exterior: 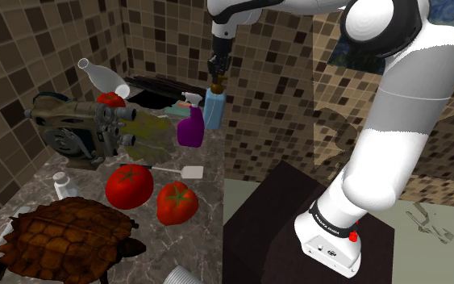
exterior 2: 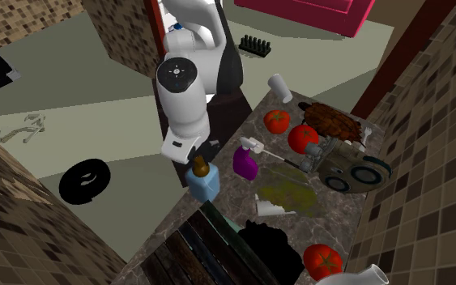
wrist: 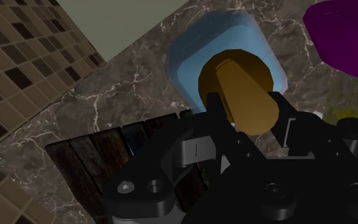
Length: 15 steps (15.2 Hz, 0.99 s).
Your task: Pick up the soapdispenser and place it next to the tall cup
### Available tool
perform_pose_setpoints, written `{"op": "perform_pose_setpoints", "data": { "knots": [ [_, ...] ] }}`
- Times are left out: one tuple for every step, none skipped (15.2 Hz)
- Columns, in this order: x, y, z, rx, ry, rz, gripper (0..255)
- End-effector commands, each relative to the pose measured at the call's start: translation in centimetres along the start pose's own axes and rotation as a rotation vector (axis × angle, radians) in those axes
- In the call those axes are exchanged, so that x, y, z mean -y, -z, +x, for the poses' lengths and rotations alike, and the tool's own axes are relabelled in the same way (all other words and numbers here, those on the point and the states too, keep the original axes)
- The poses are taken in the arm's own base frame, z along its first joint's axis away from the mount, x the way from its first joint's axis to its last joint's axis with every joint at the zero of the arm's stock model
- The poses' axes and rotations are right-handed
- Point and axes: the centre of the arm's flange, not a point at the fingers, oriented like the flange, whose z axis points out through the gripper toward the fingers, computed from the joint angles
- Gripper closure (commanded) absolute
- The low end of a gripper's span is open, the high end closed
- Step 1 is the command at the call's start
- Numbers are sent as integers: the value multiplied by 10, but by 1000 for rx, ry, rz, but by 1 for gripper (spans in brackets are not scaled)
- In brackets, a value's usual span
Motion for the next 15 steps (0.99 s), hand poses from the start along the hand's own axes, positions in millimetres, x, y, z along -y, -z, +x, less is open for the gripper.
{"op": "perform_pose_setpoints", "data": {
  "knots": [
    [0,10,-1,0,0,0,255],
    [1,15,-1,0,0,0,255],
    [1,21,-1,0,0,0,255],
    [1,26,-2,0,0,0,255],
    [1,31,-2,0,0,0,255],
    [1,36,-2,0,0,0,255],
    [1,42,-2,0,0,0,255],
    [1,47,-3,0,0,0,255],
    [2,52,-3,0,0,0,255],
    [2,57,-3,0,0,0,255],
    [2,63,-3,0,0,0,255],
    [2,68,-4,0,0,0,255],
    [2,73,-4,0,0,0,255],
    [2,79,-4,0,0,0,255],
    [2,84,-4,0,0,0,255]
  ]
}}
